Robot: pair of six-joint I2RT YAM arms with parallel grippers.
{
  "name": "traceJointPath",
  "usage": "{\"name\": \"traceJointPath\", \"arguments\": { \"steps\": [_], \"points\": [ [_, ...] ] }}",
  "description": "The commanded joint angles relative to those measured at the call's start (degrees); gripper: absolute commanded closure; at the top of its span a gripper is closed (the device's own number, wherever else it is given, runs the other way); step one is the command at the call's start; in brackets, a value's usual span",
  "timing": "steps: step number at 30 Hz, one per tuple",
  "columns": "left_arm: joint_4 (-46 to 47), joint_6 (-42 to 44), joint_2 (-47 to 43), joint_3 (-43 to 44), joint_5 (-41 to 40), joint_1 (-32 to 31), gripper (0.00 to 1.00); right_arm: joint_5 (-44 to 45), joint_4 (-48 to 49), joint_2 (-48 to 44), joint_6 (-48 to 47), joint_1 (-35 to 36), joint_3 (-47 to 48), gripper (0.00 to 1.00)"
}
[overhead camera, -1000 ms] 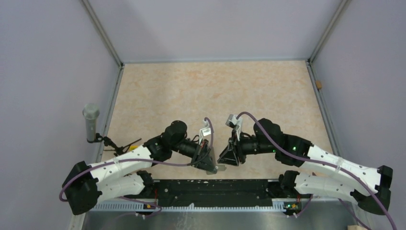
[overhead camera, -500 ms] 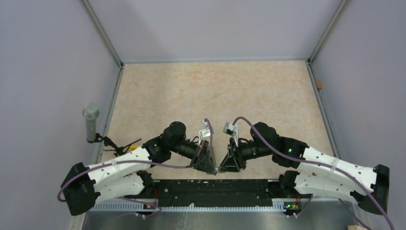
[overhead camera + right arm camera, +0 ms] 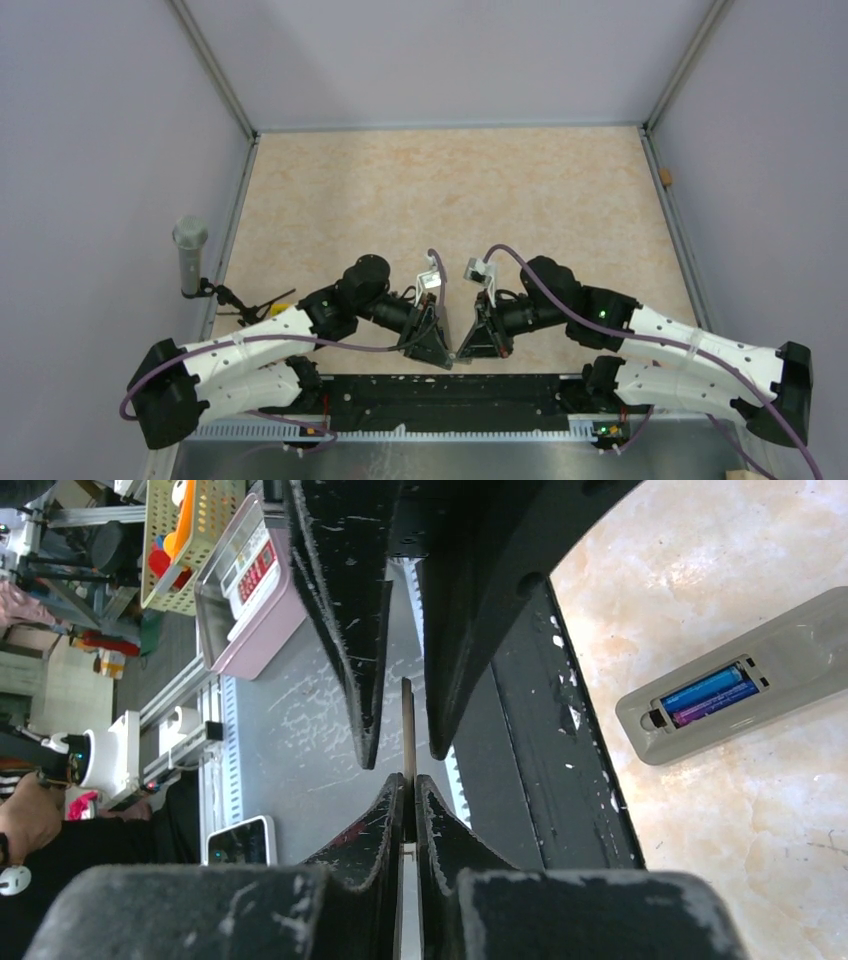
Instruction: Load the batteries into the remote control
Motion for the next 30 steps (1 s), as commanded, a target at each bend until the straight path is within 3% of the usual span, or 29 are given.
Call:
{"name": "traceJointPath", "arguments": {
  "steps": [1, 2, 4, 9, 13, 20, 30],
  "points": [
    [-0.9, 1.3, 0.1, 1.4, -2.7, -0.1, 0.57, 1.7, 0.9, -0.4, -1.1, -0.2, 1.2, 1.0],
    [-1.4, 1.3, 0.1, 1.4, -3.6, -0.1, 0.47, 2.5, -0.1, -0.6, -1.6, -0.2, 1.6, 1.0],
    [-1.9, 0.8, 0.2, 1.3, -5.4, 0.0, 0.37, 4.9, -2.0, -1.2, -2.5, -0.1, 2.4, 1.0],
    [1.3, -4.2, 0.2, 0.3, -8.4, 0.8, 0.25, 18.0, -8.2, -1.3, -5.4, 3.6, 4.7, 1.0],
    [1.7, -7.7, 0.3, -0.2, -11.8, 2.4, 0.24, 28.6, -8.2, -0.6, -8.2, 9.7, 5.2, 1.0],
    [5.0, -15.2, 0.1, -4.0, -9.9, 10.8, 0.27, 49.3, -3.2, 0.6, -15.8, 18.2, 2.6, 1.0],
    [8.6, -21.3, -1.8, -6.6, -5.9, 15.8, 0.27, 66.4, 13.7, 6.3, -39.8, 28.7, -1.1, 1.0]
  ]
}}
